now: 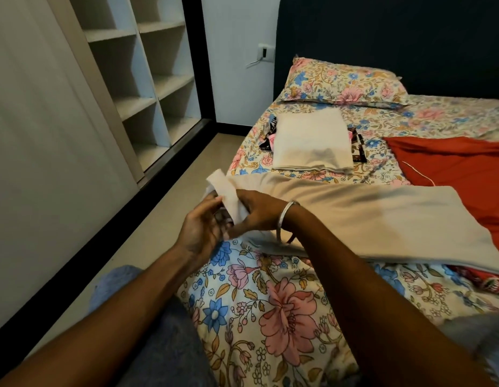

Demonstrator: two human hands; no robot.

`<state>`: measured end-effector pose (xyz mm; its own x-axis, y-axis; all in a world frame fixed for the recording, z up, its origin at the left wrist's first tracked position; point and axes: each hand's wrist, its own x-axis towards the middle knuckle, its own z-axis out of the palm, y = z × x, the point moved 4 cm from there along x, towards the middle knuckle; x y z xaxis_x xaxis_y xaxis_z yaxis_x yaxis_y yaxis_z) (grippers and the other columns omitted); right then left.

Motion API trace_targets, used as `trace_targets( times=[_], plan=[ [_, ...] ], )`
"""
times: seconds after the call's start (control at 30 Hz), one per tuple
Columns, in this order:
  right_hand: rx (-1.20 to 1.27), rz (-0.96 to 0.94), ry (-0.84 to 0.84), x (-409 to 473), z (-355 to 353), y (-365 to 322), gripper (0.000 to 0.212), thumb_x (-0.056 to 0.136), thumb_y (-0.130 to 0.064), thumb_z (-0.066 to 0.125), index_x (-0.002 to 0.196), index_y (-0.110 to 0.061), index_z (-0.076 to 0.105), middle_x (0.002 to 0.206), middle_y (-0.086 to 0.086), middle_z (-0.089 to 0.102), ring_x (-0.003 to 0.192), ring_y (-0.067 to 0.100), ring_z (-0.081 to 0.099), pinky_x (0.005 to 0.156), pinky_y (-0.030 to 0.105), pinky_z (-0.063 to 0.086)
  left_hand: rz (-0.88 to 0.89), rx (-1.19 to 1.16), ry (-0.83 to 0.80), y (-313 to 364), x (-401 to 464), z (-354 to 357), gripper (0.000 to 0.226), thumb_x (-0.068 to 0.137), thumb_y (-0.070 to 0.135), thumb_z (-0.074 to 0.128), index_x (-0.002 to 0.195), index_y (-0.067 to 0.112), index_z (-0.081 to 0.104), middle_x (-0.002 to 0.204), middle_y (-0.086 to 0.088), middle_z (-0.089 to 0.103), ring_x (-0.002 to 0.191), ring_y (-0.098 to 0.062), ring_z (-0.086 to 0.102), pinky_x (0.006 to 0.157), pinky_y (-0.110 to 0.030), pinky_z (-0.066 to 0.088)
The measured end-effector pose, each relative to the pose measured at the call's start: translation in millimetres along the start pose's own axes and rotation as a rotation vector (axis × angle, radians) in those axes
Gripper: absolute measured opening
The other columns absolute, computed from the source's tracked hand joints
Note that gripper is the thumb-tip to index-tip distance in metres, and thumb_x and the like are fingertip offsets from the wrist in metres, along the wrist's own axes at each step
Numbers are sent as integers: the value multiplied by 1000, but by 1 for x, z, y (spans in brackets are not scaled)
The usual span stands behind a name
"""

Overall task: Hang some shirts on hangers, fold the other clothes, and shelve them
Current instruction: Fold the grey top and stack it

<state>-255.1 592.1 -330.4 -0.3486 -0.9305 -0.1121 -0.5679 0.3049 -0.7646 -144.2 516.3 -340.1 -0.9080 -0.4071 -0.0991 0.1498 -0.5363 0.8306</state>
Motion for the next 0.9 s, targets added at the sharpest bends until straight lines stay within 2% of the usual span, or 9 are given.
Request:
trace_targets(
  times=[0.17, 0.23, 0.33, 0.4, 0.57, 0.67, 0.77, 0.83, 0.9],
  plan=[
    [134, 169, 418, 2, -15, 18, 3, 91, -11, 66, 93, -13, 67, 86, 5, 67, 79, 20, 61, 67, 28, 45, 21, 489, 40, -8, 8, -16, 69, 77, -21, 39, 134, 12, 61, 121, -20, 58, 92, -21, 56, 72, -29, 50],
    [292, 251, 554, -2, -24, 31, 16, 94, -17, 63, 78, -16, 62, 73, 2, 60, 66, 14, 54, 60, 26, 40, 183, 848, -33, -10, 6, -13, 61, 78, -21, 46, 124, 16, 65, 117, -8, 58, 92, -12, 58, 71, -27, 52],
    [555, 396, 755, -10, -29, 64, 10, 91, -19, 67, 89, -11, 71, 87, 15, 70, 85, 32, 67, 71, 33, 49, 464, 1394, -138, -21, 5, -7, 39, 79, -3, 63, 106, 25, 58, 105, 8, 53, 89, -9, 52, 70, -22, 48],
    [579, 464, 779, -14, -24, 83, 12, 88, -20, 69, 89, -8, 72, 95, 23, 71, 95, 42, 68, 80, 46, 55, 475, 1610, -152, -28, 6, -11, 22, 82, 15, 68, 91, 29, 55, 90, 12, 56, 80, -9, 52, 68, -28, 47],
    [111, 335, 769, -15, -33, 64, 47, 81, -40, 79, 119, -19, 61, 108, -2, 60, 91, 17, 59, 78, 33, 50, 394, 1722, -37, -29, 18, -28, 25, 83, 55, 72, 87, 31, 64, 77, 15, 61, 71, -4, 57, 66, -29, 53],
    [-338, 134, 921, -25, -39, 18, 25, 83, -42, 72, 100, -26, 62, 98, -5, 61, 83, 16, 60, 66, 30, 48, 434, 1679, -13, -32, 21, -28, 36, 82, 66, 68, 96, 33, 65, 76, 15, 61, 69, -2, 57, 66, -30, 54],
    [-567, 260, 364, -24, -22, -8, 26, 81, -46, 73, 77, -22, 67, 77, -5, 63, 72, 18, 61, 63, 27, 48, 486, 1603, -96, -40, 20, -21, 43, 82, 58, 72, 119, 38, 60, 100, 17, 63, 86, -4, 59, 74, -26, 52],
    [-591, 337, -27, -34, -6, -12, 25, 79, -39, 78, 76, -22, 60, 78, -1, 65, 69, 19, 59, 61, 27, 47, 544, 1566, -162, -43, 21, -16, 34, 85, 44, 73, 116, 33, 65, 109, 15, 60, 96, -7, 56, 79, -27, 50],
    [-594, 352, -42, -44, -1, -7, 25, 79, -34, 78, 94, -21, 63, 94, 4, 68, 78, 22, 61, 64, 28, 45, 593, 1556, -178, -45, 24, -12, 23, 90, 34, 71, 111, 26, 69, 108, 10, 60, 96, -11, 57, 80, -34, 53]
  ],
)
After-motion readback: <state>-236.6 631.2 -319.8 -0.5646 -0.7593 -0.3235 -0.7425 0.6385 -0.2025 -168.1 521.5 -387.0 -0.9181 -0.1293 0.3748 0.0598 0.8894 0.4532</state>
